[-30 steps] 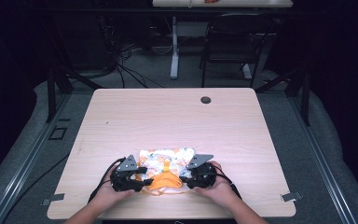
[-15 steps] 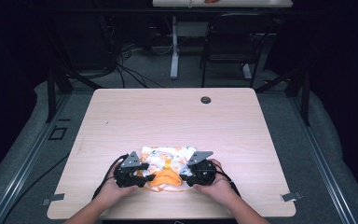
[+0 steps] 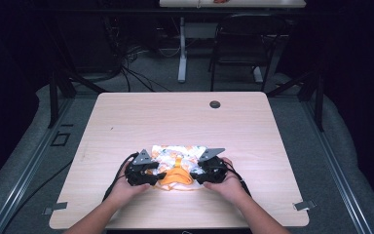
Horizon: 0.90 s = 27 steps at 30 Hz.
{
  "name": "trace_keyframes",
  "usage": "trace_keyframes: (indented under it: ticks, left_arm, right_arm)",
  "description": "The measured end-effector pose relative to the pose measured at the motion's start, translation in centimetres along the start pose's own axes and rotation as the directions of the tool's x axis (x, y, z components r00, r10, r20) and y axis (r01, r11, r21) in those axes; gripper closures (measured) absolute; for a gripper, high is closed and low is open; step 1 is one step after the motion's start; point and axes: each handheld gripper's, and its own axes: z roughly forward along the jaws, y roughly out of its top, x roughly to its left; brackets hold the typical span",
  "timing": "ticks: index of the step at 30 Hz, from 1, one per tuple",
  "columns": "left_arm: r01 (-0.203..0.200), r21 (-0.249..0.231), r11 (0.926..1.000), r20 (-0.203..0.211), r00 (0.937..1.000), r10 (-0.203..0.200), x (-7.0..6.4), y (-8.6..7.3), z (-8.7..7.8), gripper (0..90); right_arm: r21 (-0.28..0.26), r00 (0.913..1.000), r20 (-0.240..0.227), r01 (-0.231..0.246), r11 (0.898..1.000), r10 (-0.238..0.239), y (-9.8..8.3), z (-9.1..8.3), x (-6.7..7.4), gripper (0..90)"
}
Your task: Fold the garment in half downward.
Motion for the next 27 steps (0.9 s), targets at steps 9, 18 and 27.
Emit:
trace_keyframes:
  ticks: [9,18,27]
  left_arm:
    - [0.009,0.006,0.9999,-0.019,0.9998,-0.009,0.8,0.8,0.8,45.9]
    - [0.025,-0.014,0.9996,-0.043,0.9988,-0.025,2.0,1.5,1.9,46.3]
    - [0.068,-0.031,0.9972,-0.047,0.9965,-0.069,2.2,1.7,2.1,46.6]
  right_arm:
    - [0.022,0.9999,0.009,-0.004,1.0,0.004,0.7,0.3,-0.8,44.3]
    - [0.001,0.9991,0.026,-0.032,0.999,0.032,1.0,0.9,-2.2,44.1]
    - [-0.014,0.9985,0.034,-0.043,0.999,0.044,1.2,1.2,-2.9,43.7]
